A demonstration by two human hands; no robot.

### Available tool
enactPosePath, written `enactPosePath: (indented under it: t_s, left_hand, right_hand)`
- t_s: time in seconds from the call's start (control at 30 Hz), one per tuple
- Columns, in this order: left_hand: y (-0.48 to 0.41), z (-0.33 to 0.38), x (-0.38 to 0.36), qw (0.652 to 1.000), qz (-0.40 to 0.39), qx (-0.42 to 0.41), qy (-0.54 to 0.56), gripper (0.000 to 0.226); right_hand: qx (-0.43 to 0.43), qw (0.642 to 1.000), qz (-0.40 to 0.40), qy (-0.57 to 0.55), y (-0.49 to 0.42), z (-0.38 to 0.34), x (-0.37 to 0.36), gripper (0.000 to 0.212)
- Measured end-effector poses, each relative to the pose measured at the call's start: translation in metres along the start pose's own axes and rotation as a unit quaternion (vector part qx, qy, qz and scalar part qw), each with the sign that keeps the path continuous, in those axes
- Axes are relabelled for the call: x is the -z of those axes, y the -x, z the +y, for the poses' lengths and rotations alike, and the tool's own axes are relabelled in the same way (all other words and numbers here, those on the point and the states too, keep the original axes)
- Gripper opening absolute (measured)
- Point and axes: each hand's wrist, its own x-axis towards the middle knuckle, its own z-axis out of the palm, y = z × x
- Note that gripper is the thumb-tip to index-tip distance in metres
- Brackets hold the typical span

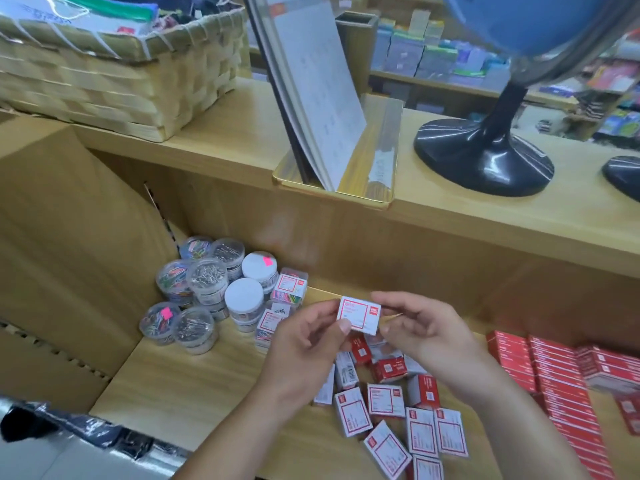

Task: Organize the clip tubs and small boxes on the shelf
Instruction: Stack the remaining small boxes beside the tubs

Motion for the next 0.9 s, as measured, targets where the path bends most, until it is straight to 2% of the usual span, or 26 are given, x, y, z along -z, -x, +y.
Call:
enactPosePath:
  t_s: [0.1, 0.17, 0.27, 0.3, 0.37, 0.47, 0.63, 0.77, 0.9]
  left_hand:
    - [-0.005, -0.003, -0.004, 0.999, -0.034, -0.014, -0.037, 0.025]
    - [-0.015, -0.014, -0.001, 0.989, -0.064, -0.025, -0.130, 0.027]
    - [-0.025, -0.029, 0.005, 0.932, -0.090, -0.001, -0.350, 0.065]
    - [-0.026, -0.032, 0.005, 0.911, -0.098, 0.015, -0.401, 0.069]
    - [-0.028, -0.035, 0.001, 0.893, -0.111, 0.033, -0.434, 0.050]
    - [-0.029, -0.038, -0.005, 0.904, -0.107, 0.043, -0.412, 0.038]
    - [-0.019, -0.026, 0.000, 0.949, -0.019, -0.042, -0.311, 0.026]
    - [-0.008, -0.010, -0.005, 0.986, -0.012, -0.032, -0.164, 0.027]
    - [-0.005, -0.008, -0.007, 0.987, -0.006, -0.064, -0.149, 0.036]
  right_hand:
    - [-0.016, 0.998, 0.053, -0.017, -0.003, 0.001, 0.001, 0.027]
    - [-0.029, 0.995, 0.090, -0.015, -0.004, 0.005, 0.004, 0.024]
    - [-0.040, 0.990, 0.130, -0.035, -0.001, 0.012, 0.010, 0.023]
    - [-0.040, 0.989, 0.138, -0.041, 0.000, 0.013, 0.012, 0.023]
    - [-0.040, 0.987, 0.152, -0.045, 0.003, 0.015, 0.017, 0.023]
    - [-0.037, 0.985, 0.163, -0.046, 0.006, 0.018, 0.021, 0.024]
    - [-0.027, 0.984, 0.174, -0.024, 0.011, 0.020, 0.021, 0.018]
    - [-0.020, 0.989, 0.145, -0.031, 0.010, 0.019, 0.012, 0.015]
    - [-0.018, 0.992, 0.102, -0.075, 0.008, 0.020, -0.002, 0.017]
